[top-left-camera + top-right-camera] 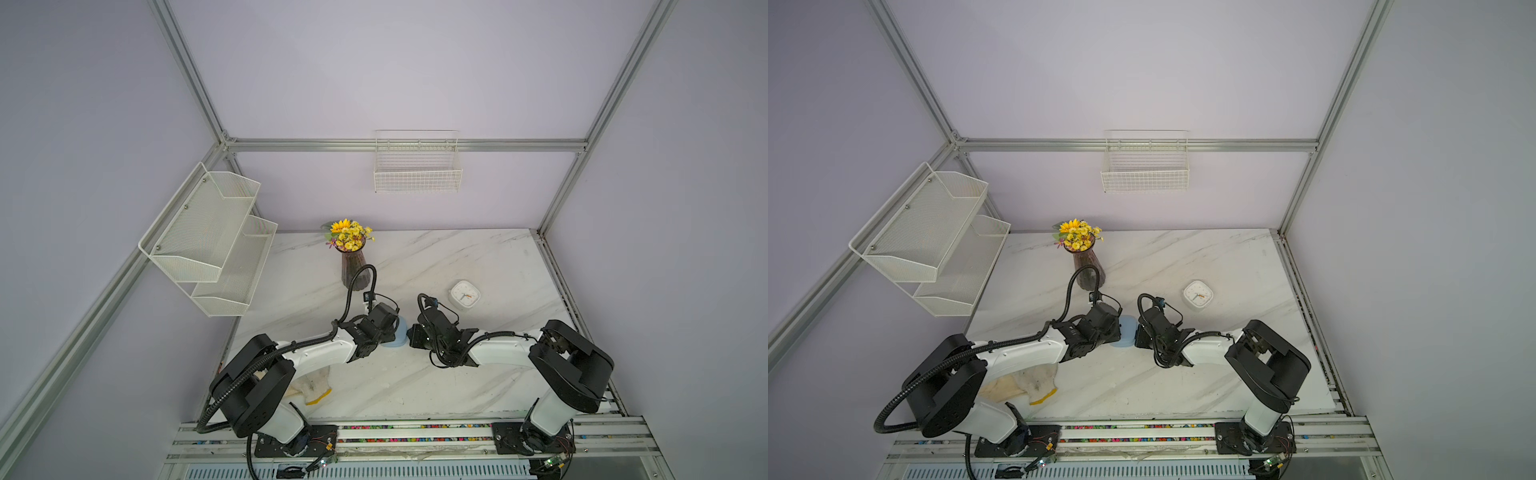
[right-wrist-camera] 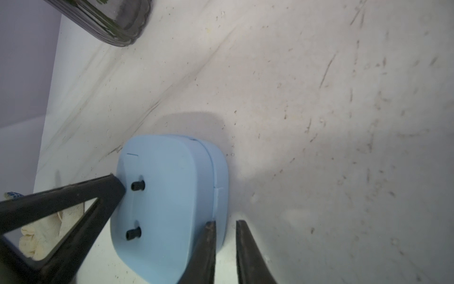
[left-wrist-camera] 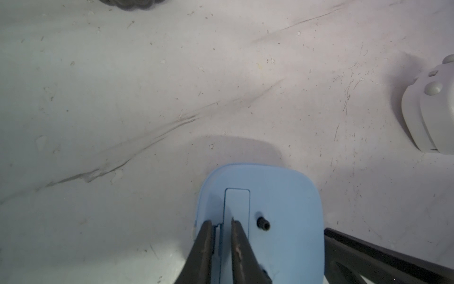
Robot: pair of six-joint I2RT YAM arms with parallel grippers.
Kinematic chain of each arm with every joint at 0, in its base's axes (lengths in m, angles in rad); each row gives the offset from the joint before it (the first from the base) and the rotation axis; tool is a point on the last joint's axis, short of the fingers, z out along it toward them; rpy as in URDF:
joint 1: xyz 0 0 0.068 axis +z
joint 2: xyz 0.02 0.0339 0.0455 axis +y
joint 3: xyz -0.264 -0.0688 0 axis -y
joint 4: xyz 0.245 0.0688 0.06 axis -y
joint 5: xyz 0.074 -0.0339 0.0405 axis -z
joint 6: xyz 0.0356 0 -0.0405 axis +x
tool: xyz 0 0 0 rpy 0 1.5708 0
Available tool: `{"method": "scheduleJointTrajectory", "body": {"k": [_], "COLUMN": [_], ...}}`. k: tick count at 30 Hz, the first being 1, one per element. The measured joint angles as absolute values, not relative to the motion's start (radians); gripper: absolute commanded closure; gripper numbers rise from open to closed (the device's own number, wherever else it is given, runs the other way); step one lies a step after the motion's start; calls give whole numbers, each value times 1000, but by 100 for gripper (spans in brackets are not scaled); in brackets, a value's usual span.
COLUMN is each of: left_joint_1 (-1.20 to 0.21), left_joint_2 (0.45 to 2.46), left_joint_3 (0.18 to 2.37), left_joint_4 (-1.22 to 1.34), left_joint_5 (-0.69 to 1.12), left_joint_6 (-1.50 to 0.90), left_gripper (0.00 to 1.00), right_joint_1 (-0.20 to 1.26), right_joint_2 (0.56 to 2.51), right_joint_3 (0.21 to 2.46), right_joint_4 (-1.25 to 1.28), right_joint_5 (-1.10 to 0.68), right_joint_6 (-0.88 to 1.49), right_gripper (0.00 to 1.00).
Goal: Insert the battery into the alarm
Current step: Install the cover on the alarm.
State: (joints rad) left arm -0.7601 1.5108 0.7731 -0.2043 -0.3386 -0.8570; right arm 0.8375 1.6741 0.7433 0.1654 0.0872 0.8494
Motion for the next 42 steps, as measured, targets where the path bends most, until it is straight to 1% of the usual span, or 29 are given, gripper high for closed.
{"method": "scheduleJointTrajectory", "body": {"k": [7,13,19,29,38,42], "left_joint_1": [-749,-714,-680,-661,-661,-661], "left_joint_2": [1485,1457,1451,1488,1483,1484], "left_joint_3": [778,789,787,752,714,704], "left_joint_4": [-274,-297,-265,-189,-122,-99], "left_joint_5": [-338,-334,-275,-184,-172,-149], "left_joint_6": [-841,-824,-818,-819,-838,-853], "left_gripper": [73,63,61,62,73,74], "right_joint_1": [838,838,838,838,838,838], "right_joint_2": [1674,1673,1672,1671,1667,1666], "right_joint_3": [743,743,743,743,743,743], "right_joint_4": [165,165,165,165,165,165], "right_joint_5": [87,87,88,88,88,89], "right_joint_6": [848,847,847,847,847,847], "right_gripper": [79,79,79,79,79,79]}}
